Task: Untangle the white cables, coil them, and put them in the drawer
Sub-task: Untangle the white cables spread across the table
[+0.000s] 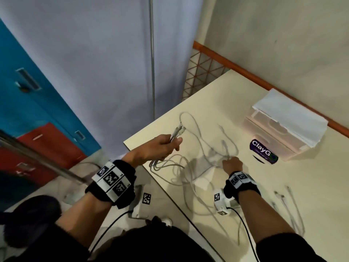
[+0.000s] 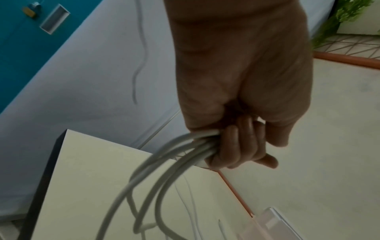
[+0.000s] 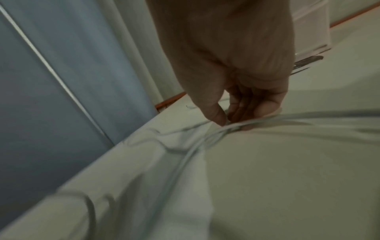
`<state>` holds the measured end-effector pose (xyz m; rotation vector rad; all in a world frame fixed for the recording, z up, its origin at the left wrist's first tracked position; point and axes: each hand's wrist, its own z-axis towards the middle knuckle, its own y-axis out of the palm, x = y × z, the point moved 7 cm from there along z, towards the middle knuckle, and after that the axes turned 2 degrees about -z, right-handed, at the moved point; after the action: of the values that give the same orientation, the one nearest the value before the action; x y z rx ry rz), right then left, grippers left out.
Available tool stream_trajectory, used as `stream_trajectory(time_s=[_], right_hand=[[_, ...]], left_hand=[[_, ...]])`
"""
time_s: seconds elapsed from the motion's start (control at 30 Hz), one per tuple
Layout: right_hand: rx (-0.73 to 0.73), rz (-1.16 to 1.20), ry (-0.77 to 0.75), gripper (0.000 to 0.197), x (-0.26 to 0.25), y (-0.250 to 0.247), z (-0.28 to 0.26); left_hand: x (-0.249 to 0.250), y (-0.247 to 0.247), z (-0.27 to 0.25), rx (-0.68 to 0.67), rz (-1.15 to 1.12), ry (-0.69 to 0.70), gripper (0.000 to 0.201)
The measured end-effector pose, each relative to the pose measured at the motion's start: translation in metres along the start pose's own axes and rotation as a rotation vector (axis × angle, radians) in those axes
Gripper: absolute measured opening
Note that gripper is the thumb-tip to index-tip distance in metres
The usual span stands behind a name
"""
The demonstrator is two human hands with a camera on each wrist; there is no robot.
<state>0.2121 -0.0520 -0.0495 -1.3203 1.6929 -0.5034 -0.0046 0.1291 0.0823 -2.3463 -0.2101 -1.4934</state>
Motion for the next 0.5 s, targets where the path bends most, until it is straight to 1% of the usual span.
stream_trajectory(time_s=[0.03, 0.1, 0.2, 0.23, 0.3, 0.37, 0.5], right_hand=[[0.015, 0.069, -0.020, 0.037, -0.003, -0.003, 0.002], [0.043, 0.273, -0.147, 0.028, -0.015, -0.015, 0.003], [-0.009, 0.546, -0.382, 0.003, -0.046, -0.044, -0.030], [-0.040, 0.593, -0.461, 0.011, -0.059, -0.053, -0.045], [-0.130, 0.630, -0.590, 0.015, -0.075, -0.068, -0.076], [-0.183, 0.624, -0.668, 0.015, -0.080, -0.075, -0.102], [-0.217, 0.564, -0.728, 0.014, -0.072, -0.067, -0.128]], left_hand=[[-0.002, -0.001, 0.002, 0.005, 0.002, 0.002, 0.032], [-0.002, 0.004, 0.008, -0.016, -0.004, 0.031, 0.030], [0.009, 0.018, 0.018, -0.025, -0.051, 0.080, 0.030], [0.012, 0.022, 0.023, -0.011, -0.070, 0.090, 0.031], [0.022, 0.032, 0.032, 0.019, -0.107, 0.106, 0.033], [0.032, 0.046, 0.041, 0.011, -0.157, 0.132, 0.035], [0.042, 0.072, 0.054, 0.019, -0.248, 0.130, 0.038]])
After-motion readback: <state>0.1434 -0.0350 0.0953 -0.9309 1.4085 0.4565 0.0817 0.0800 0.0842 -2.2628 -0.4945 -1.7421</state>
